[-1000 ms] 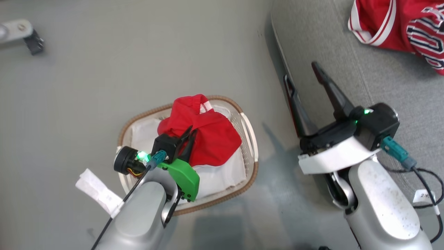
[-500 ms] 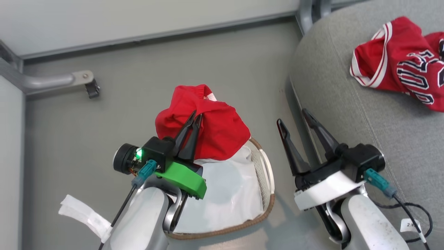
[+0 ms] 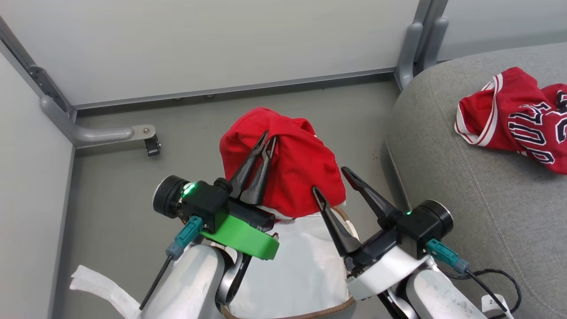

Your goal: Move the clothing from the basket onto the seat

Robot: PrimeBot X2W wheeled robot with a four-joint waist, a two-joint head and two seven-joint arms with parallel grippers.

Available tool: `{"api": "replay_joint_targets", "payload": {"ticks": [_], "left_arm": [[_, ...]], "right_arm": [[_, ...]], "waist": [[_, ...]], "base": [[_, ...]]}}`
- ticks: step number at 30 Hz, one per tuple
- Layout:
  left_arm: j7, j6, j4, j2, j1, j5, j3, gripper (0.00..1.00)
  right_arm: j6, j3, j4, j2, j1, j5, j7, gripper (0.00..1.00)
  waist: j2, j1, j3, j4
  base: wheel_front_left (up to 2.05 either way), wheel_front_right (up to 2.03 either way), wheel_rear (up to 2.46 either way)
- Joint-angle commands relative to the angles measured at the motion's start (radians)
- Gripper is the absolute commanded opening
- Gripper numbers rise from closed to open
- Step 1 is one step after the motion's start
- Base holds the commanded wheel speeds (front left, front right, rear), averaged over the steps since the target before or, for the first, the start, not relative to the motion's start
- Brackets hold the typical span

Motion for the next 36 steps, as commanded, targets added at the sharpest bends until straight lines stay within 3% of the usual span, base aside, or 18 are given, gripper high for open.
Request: {"api": "replay_joint_targets", "payload": {"ticks": [1, 12, 13, 14, 15, 22, 23, 24, 25, 36], "left_arm": [[-0.001, 0.003, -0.009, 0.002, 0.018, -0.007, -0.005, 0.00], [-0.001, 0.005, -0.045, 0.002, 0.022, -0.051, -0.107, 0.00], [-0.001, 0.007, -0.046, 0.002, 0.023, -0.057, -0.119, 0.00], [-0.001, 0.007, -0.047, 0.002, 0.027, -0.065, -0.128, 0.00], [-0.001, 0.009, -0.046, 0.002, 0.029, -0.071, -0.136, 0.00], [-0.001, 0.027, -0.045, 0.002, 0.035, -0.058, -0.136, 0.02], [-0.001, 0.031, -0.044, 0.002, 0.036, -0.051, -0.131, 0.53], [-0.001, 0.034, -0.043, 0.002, 0.039, -0.050, -0.126, 0.89], [-0.001, 0.037, -0.043, 0.002, 0.039, -0.046, -0.121, 1.00], [-0.001, 0.031, -0.020, 0.002, 0.030, -0.034, -0.100, 1.00]], "right_arm": [[-0.001, 0.012, -0.003, -0.007, -0.021, -0.007, 0.000, 1.00], [-0.001, 0.100, 0.163, 0.010, -0.129, -0.053, 0.000, 1.00], [-0.001, 0.100, 0.181, 0.015, -0.139, -0.052, 0.000, 0.89], [-0.001, 0.101, 0.192, 0.018, -0.145, -0.054, 0.000, 0.48], [-0.001, 0.104, 0.204, 0.022, -0.150, -0.049, 0.000, 0.00], [-0.001, 0.086, 0.219, 0.029, -0.143, -0.025, 0.000, 0.00], [-0.001, 0.079, 0.216, 0.028, -0.138, -0.024, 0.000, 0.00], [-0.001, 0.074, 0.213, 0.027, -0.136, -0.023, 0.000, 0.00], [-0.001, 0.068, 0.208, 0.025, -0.132, -0.024, 0.000, 0.00], [-0.001, -0.001, 0.149, 0.004, -0.098, 0.001, -0.001, 0.00]], "waist": [[0.0000, 0.0001, -0.007, 0.010], [0.0000, 0.0001, -0.016, 0.072], [0.0000, 0.0001, -0.018, 0.080], [0.0000, 0.0001, -0.019, 0.086], [0.0000, 0.0001, -0.019, 0.092], [0.0000, 0.0001, -0.008, 0.091], [0.0000, 0.0001, -0.004, 0.082], [0.0000, 0.0001, -0.002, 0.072], [0.0000, 0.0001, 0.002, 0.059], [0.0000, 0.0001, 0.041, -0.178]], "base": [[0.00, 0.00, 0.00], [0.00, 0.00, 0.00], [0.00, 0.00, 0.00], [0.00, 0.00, 0.00], [0.00, 0.00, 0.00], [0.00, 0.00, 0.00], [0.00, 0.00, 0.00], [0.00, 0.00, 0.00], [0.00, 0.00, 0.00], [0.00, 0.00, 0.00]]}}
